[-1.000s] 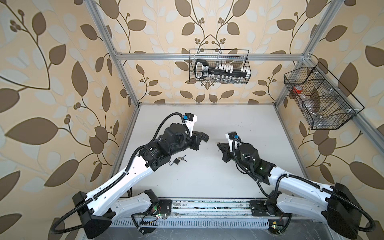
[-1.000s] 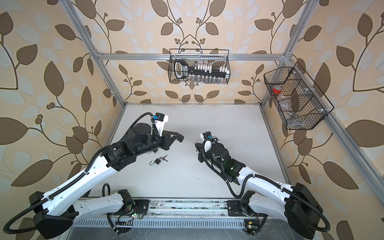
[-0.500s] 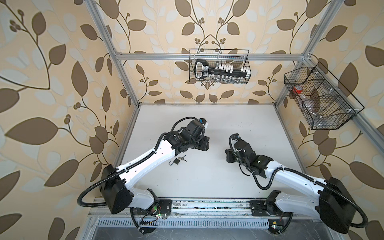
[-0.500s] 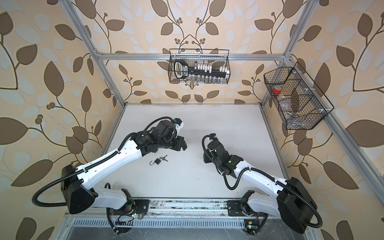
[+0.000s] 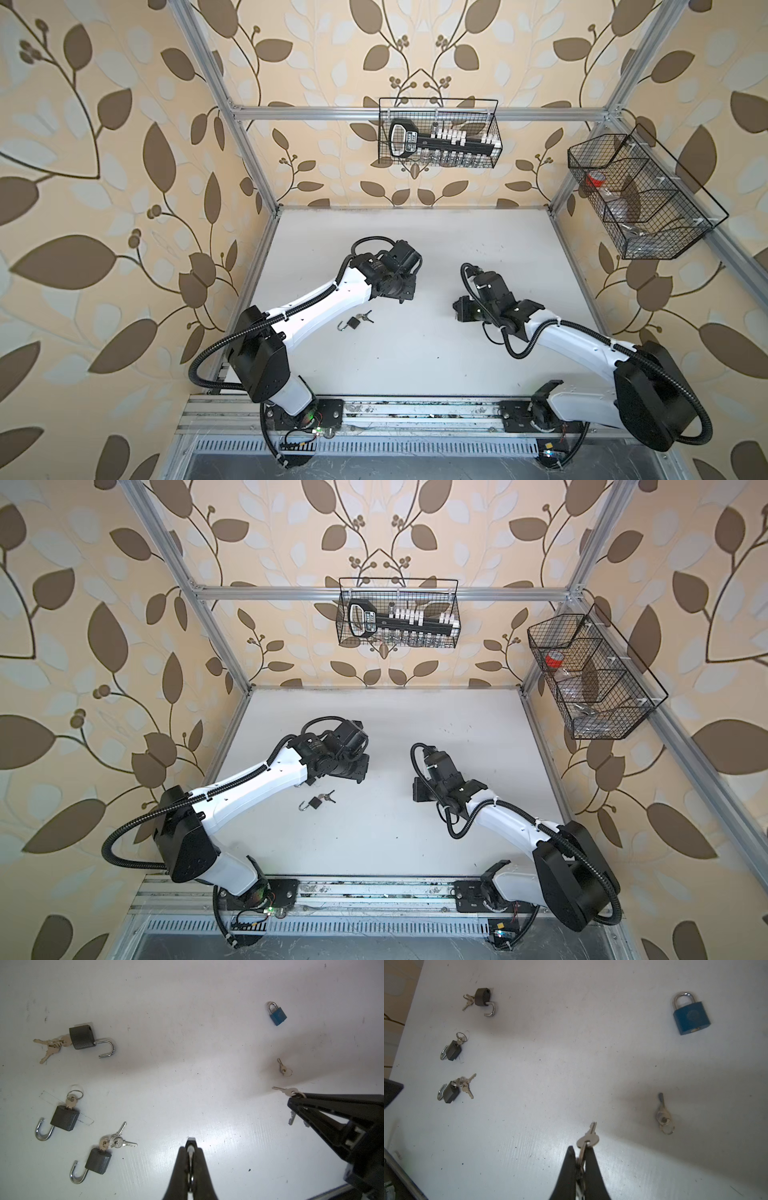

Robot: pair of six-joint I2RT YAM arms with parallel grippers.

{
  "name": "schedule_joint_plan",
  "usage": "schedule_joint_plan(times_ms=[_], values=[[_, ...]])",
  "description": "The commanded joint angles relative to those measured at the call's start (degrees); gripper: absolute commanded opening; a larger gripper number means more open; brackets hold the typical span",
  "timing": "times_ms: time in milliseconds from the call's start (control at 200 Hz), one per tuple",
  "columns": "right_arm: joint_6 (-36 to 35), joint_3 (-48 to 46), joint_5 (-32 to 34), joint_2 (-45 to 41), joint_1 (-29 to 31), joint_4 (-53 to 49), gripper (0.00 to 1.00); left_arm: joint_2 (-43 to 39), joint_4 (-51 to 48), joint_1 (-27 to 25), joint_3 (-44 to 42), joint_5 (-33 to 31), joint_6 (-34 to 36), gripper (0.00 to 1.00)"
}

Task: Lock with the key

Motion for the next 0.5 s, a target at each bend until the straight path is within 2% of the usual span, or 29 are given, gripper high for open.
schedule_joint_plan(times_ms=[0,80,350,495], values=[[-2.36,2.53,-1.64,1.23,-0.10,-2.97,0.00,-3.36,2.50,-0.25,-0.68,-6.82,-3.50,0.00],[-2.95,2.66,-1.75,2.17,-0.09,-3.07,0.00,-4.88,2.61,-0.24,-2.12,-8.48,-5.15,0.00],[-5.54,5.07,-5.84,8.00,-0.07,-3.98,0.00,-9.66,7.77,-0.20,-6.92,-0.26,0.20,0.00],[-6.37,5.78,-4.98,10.32,-0.08,-4.19,0.00,-10.59,8.87,-0.24,-8.36,1.05,1.39,0.00]])
